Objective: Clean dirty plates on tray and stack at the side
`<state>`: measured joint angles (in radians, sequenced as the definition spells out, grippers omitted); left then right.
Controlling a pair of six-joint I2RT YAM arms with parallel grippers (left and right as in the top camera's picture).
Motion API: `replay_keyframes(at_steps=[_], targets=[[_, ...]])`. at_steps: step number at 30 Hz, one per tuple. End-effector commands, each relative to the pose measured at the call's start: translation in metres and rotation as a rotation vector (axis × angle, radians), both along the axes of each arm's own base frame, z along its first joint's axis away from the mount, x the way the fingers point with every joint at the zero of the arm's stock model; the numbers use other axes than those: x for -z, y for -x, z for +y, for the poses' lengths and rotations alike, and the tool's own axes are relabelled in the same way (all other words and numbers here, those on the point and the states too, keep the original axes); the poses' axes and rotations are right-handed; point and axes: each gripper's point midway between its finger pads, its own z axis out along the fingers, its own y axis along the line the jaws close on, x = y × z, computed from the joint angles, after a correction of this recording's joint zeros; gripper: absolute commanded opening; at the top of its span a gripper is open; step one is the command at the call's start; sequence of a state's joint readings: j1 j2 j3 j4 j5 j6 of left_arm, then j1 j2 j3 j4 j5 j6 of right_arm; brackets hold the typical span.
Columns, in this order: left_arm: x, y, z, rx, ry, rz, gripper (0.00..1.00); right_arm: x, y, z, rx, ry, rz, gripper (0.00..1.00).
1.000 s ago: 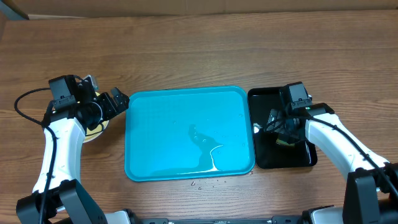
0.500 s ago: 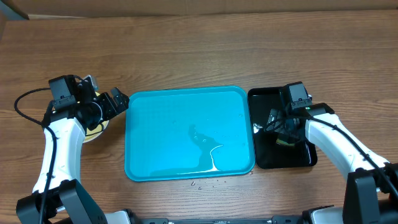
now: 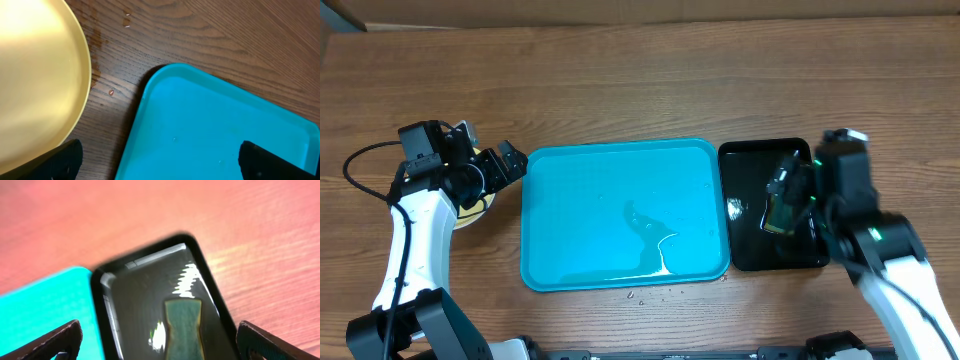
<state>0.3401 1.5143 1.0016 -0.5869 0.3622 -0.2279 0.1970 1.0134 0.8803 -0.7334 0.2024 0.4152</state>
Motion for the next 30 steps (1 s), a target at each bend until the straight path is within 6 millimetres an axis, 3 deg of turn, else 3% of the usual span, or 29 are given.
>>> replay_keyframes(at_steps=[1,6,12,14,19,22,24,30], targets=[[0.002,0.001,0.000,0.021,-0.018,0.002,1.00,-0.042,0.013,-0.005,0.011,-0.024,-0.155,1.00],[0.002,0.001,0.000,0.021,-0.018,0.002,1.00,-0.097,0.044,-0.011,0.013,-0.066,-0.367,1.00],[0.002,0.001,0.000,0.021,-0.018,0.002,1.00,-0.138,0.098,-0.031,0.057,-0.081,-0.578,1.00],[0.002,0.001,0.000,0.021,-0.017,0.002,1.00,-0.138,0.116,-0.035,0.063,-0.084,-0.612,1.00],[0.002,0.001,0.000,0.021,-0.018,0.002,1.00,-0.129,0.138,-0.051,0.127,-0.076,-0.714,1.00],[0.002,0.001,0.000,0.020,-0.018,0.002,1.00,-0.120,0.135,-0.051,0.124,-0.076,-0.817,1.00],[0.002,0.001,0.000,0.020,-0.018,0.002,1.00,-0.118,0.119,-0.047,0.120,-0.086,-0.847,1.00],[0.002,0.001,0.001,0.019,-0.018,0.002,1.00,-0.138,0.094,-0.030,0.049,-0.176,-1.170,1.00]])
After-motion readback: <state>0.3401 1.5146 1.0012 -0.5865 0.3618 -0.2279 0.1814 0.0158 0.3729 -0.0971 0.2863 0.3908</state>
